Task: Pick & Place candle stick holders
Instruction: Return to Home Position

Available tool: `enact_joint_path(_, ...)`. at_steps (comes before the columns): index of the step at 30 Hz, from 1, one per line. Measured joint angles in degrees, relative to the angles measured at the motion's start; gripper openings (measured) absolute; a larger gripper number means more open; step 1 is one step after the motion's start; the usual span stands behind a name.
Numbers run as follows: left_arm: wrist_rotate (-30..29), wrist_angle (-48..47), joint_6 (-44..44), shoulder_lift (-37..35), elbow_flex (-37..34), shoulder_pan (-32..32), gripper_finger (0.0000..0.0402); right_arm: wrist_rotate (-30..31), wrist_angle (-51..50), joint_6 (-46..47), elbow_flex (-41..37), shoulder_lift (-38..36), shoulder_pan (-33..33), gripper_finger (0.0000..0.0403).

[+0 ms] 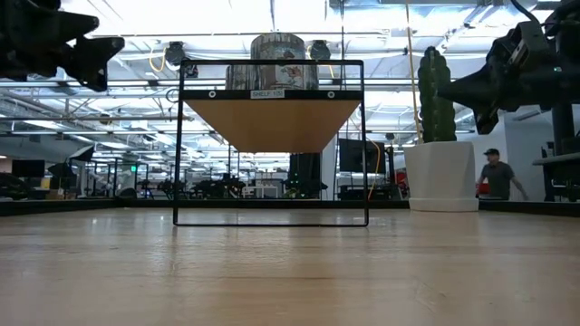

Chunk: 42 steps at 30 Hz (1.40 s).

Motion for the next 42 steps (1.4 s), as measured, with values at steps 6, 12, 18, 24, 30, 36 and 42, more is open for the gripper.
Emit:
enact_joint_path(6,4.5,-3.5,-2.2,-1.4,0.0,0.0,0.0202,-3.0,-0.7,0.4,-0.1,0.0,0.0,0.0000)
enact_joint_path(12,4.5,-5.3,-2.2,-2.4,0.0,0.0,0.0202,-2.9,-1.1,0.5,-0.1,0.1,0.0,0.0000)
enact_joint_path(18,-1.0,-5.9,-4.8,-2.2,0.0,0.0,0.0202,-2.8,-0.9,0.8,-0.1,0.2,0.0,0.0000)
enact_joint_path(24,-1.9,-6.3,-4.9,-2.2,0.0,0.0,0.0202,-2.8,-0.7,0.7,-0.1,0.2,0.0,0.0000)
enact_joint_path(30,-1.9,-6.3,-5.0,-2.2,0.0,0.0,0.0202,-2.8,-0.7,0.7,-0.2,0.2,0.0,0.0000)
enact_joint_path(36,-2.0,-6.3,-5.0,-2.2,0.0,0.0,0.0202,-2.8,-0.6,0.7,-0.2,0.2,0.0,0.0000)
enact_joint_path(42,-2.0,-6.3,-5.0,-2.2,0.0,0.0,0.0202,-2.8,-0.6,0.7,-0.2,0.2,0.0,0.0000)
